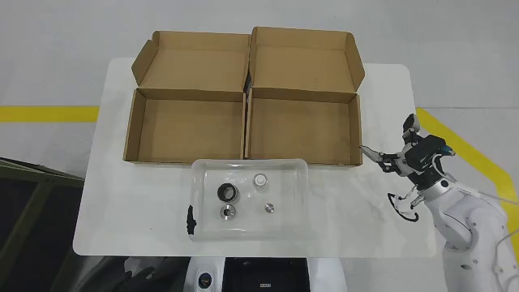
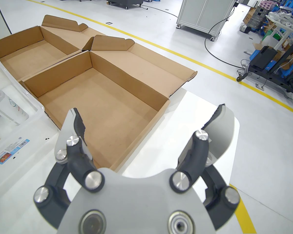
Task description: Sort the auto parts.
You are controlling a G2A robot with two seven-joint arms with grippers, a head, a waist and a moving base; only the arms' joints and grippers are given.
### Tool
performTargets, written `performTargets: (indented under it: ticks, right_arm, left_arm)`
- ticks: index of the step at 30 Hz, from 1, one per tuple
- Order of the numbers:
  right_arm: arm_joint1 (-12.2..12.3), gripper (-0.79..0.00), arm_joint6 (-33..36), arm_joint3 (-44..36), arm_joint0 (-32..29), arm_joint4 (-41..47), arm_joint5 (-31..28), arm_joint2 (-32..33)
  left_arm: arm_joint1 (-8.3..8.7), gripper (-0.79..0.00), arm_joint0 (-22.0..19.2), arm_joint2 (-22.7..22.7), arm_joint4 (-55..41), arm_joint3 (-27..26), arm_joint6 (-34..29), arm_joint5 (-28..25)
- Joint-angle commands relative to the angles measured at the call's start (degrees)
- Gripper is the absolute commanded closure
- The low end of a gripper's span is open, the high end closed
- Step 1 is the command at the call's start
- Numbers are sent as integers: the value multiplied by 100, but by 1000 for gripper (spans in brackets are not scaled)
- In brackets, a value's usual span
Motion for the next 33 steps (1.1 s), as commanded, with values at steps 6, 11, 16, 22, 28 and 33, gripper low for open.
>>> performTargets:
  ticks: [6, 11, 16, 22, 28, 33]
  right_arm:
    - [0, -784, 0, 0, 0, 0, 0, 0]
    - [0, -785, 0, 0, 0, 0, 0, 0]
    - [0, -784, 0, 0, 0, 0, 0, 0]
    - [-1, -785, 33, -1, 3, 14, 55, -40]
    - [43, -785, 562, -97, 268, 92, -385, -456]
    - [84, -785, 1001, -272, 507, 57, -773, -846]
  left_arm:
    - [0, -784, 0, 0, 0, 0, 0, 0]
    - [0, -784, 0, 0, 0, 0, 0, 0]
    - [0, -784, 0, 0, 0, 0, 0, 0]
    - [0, -785, 0, 0, 0, 0, 0, 0]
    - [0, -785, 0, 0, 0, 0, 0, 0]
    - [0, -785, 0, 0, 0, 0, 0, 0]
